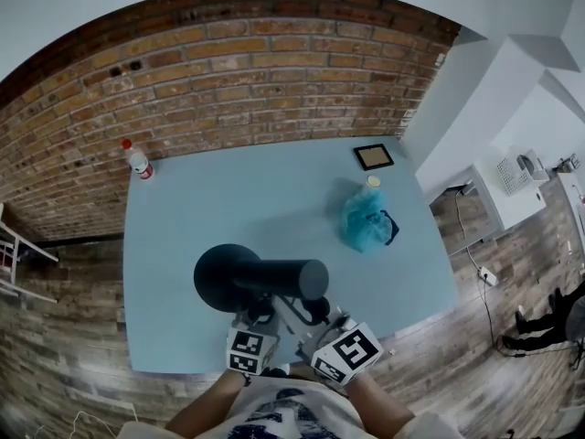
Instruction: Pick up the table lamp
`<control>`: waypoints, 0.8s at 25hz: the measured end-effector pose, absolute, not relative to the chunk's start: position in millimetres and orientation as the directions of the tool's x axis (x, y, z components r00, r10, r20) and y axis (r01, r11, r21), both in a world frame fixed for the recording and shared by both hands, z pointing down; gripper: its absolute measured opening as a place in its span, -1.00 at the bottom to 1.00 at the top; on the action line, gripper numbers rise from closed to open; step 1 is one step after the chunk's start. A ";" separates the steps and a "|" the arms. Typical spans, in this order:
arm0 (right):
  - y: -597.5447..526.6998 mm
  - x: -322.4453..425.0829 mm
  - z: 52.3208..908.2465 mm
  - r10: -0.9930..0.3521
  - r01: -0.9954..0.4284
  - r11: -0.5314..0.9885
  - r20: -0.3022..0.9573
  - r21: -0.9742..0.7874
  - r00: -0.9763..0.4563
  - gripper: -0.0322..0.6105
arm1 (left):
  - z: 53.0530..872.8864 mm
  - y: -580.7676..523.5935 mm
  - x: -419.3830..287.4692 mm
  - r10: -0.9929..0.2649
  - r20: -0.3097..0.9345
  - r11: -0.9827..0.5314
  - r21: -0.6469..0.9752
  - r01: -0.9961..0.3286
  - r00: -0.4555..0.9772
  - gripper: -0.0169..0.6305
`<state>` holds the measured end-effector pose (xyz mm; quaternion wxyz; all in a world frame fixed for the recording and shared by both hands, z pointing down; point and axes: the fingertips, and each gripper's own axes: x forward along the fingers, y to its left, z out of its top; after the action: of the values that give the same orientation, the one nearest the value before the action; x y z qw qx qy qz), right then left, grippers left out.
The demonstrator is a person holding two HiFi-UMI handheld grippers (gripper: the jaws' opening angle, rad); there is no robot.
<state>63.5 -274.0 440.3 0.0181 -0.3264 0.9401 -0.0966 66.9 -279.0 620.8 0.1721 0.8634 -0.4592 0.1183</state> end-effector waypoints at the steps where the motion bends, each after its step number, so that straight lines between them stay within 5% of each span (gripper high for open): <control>1: -274.9 60.0 437.3 -0.611 -0.604 0.775 0.023 -0.186 -0.791 -0.53 | 621.4 -278.5 66.5 -0.752 0.363 -0.519 0.189 -0.833 0.551 -0.73; 20: -281.3 38.4 416.8 -0.559 -0.553 0.824 -0.023 -0.120 -0.829 -0.66 | 623.3 -280.8 70.2 -0.730 0.357 -0.560 0.175 -0.809 0.583 -0.73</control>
<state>38.4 -281.3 416.8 0.0283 -0.2913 0.9547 -0.0540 70.2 -280.8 623.3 0.1618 0.8748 -0.4400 0.1226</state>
